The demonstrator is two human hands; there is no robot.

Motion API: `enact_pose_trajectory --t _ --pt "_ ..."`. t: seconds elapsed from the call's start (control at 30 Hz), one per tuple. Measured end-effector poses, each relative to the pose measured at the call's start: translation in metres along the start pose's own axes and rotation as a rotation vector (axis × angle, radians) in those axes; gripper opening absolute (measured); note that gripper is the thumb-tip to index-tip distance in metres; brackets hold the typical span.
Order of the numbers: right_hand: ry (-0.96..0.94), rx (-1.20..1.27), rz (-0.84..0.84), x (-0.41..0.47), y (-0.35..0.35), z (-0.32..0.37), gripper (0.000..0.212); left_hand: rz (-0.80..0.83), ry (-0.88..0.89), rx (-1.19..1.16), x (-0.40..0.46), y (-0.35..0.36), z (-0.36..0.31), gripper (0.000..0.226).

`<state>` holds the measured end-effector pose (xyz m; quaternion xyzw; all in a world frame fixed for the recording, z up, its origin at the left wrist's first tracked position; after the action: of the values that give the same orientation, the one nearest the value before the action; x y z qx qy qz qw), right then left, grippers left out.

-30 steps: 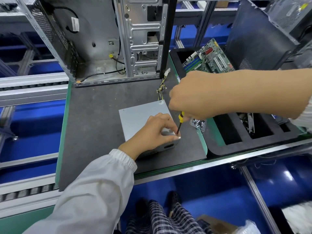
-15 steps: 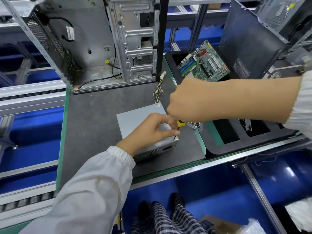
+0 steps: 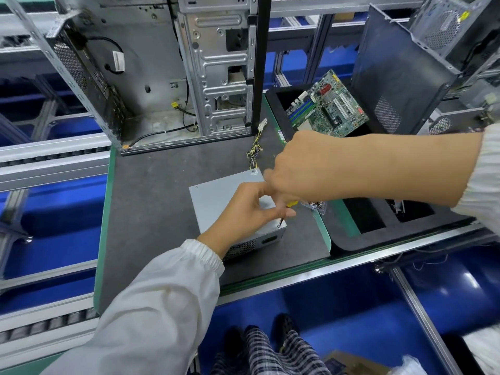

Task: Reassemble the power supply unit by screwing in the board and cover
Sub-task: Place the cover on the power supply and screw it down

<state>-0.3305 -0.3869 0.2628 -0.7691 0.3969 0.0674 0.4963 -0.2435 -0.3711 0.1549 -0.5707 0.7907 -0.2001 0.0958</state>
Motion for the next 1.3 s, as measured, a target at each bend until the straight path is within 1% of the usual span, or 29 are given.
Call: enact_pose_trajectory --t 0.03,0.07,0.13,0.17,0.2,0.27,0.3,0.37,0.4,0.43,0.47,0.5,0.6,0.67,0.7,0.77,0.8,0.83,0.9,0.93,0.97,1.03,1.07,1.1,1.17,1.2,1.3 --pt "-0.009 -0.005 -0.002 -0.002 0.000 0.002 0.015 -0.001 0.007 -0.017 0.000 0.000 -0.001 0.018" --pt "-0.030 -0.009 -0.028 -0.004 0.000 0.004 0.019 0.002 0.013 -0.018 0.000 -0.001 -0.001 0.017" --pt "-0.079 -0.017 -0.064 -0.009 -0.003 0.007 0.014 0.017 0.016 0.013 0.000 -0.004 -0.001 0.014" --pt "-0.068 -0.034 -0.049 -0.011 -0.005 0.007 0.012 0.027 0.019 0.034 0.000 -0.006 -0.002 0.012" --pt "-0.066 -0.009 -0.045 -0.012 -0.006 0.007 0.016 0.039 0.026 0.050 -0.001 -0.006 -0.002 0.010" --pt "-0.090 0.025 -0.052 -0.014 -0.010 0.006 0.037 0.069 0.034 0.057 -0.001 -0.004 -0.002 0.008" --pt "-0.077 0.036 -0.024 -0.014 -0.007 0.006 0.037 0.082 0.031 0.059 -0.002 -0.002 -0.001 0.009" --pt "-0.007 0.078 0.021 -0.009 0.005 0.004 0.023 0.078 0.044 0.073 -0.004 0.001 -0.001 0.011" --pt "0.024 0.117 0.021 -0.009 0.007 0.004 0.020 0.062 0.055 0.075 -0.005 0.003 -0.002 0.013" --pt "0.044 0.134 0.032 -0.009 0.005 0.005 0.028 0.047 0.056 0.070 -0.005 0.004 -0.002 0.016" --pt "0.028 0.142 0.010 -0.009 0.004 0.007 0.033 0.031 0.049 0.060 -0.004 0.005 -0.002 0.017" --pt "0.002 0.143 -0.026 -0.009 0.001 0.008 0.032 0.020 0.039 0.047 -0.004 0.003 -0.001 0.017" --pt "-0.061 0.083 -0.148 -0.010 -0.010 0.015 0.021 0.043 0.038 0.027 -0.003 -0.001 0.000 0.012" --pt "-0.040 0.016 -0.119 -0.010 -0.013 0.017 0.014 0.085 0.062 0.040 -0.005 -0.003 -0.002 0.011" --pt "-0.020 0.007 -0.098 -0.010 -0.014 0.017 0.017 0.102 0.066 0.041 -0.006 -0.003 -0.003 0.013" --pt "-0.009 0.002 -0.056 -0.008 -0.012 0.016 0.032 0.101 0.053 0.041 -0.006 0.001 -0.005 0.020" --pt "-0.003 -0.001 -0.045 -0.008 -0.010 0.015 0.032 0.078 0.040 0.042 -0.006 0.003 -0.006 0.024" --pt "-0.002 0.011 -0.035 -0.010 -0.009 0.014 0.026 0.052 0.023 0.041 -0.006 0.003 -0.007 0.024" --pt "-0.015 0.021 -0.047 -0.011 -0.006 0.014 0.005 0.011 0.009 0.037 -0.005 0.003 -0.005 0.015" --pt "-0.032 0.011 -0.077 -0.011 -0.007 0.015 0.015 -0.007 0.011 0.038 -0.004 0.002 -0.005 0.010" --pt "-0.066 -0.008 -0.119 -0.010 -0.009 0.018 0.019 -0.022 0.013 0.044 -0.004 0.000 -0.004 0.007" --pt "-0.109 -0.009 -0.170 -0.009 -0.010 0.022 0.017 -0.039 0.018 0.074 -0.006 -0.001 -0.004 0.002" --pt "-0.100 -0.031 -0.174 -0.010 -0.010 0.022 0.016 -0.044 0.028 0.099 -0.006 -0.001 -0.006 0.003" --pt "-0.094 -0.039 -0.187 -0.010 -0.010 0.020 0.019 -0.048 0.048 0.131 -0.006 0.000 -0.008 0.005" --pt "-0.077 -0.062 -0.168 -0.013 -0.009 0.015 0.031 -0.042 0.079 0.187 -0.005 0.003 -0.014 0.005" --pt "-0.073 -0.049 -0.147 -0.015 -0.008 0.012 0.032 -0.034 0.081 0.204 -0.005 0.004 -0.015 0.004" --pt "-0.069 0.036 -0.049 -0.014 -0.003 0.011 0.018 -0.016 0.075 0.240 -0.008 0.006 -0.019 0.007"
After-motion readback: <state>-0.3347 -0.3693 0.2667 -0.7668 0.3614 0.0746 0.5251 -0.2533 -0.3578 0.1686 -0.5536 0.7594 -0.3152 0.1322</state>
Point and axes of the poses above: each hand's wrist, its own x-axis towards the middle knuckle, its own y-axis out of the palm, z = x × y, the point moved 4 cm from there along x, towards the middle knuckle, and after that the axes turned 7 degrees about x, right-handed, at the moved point
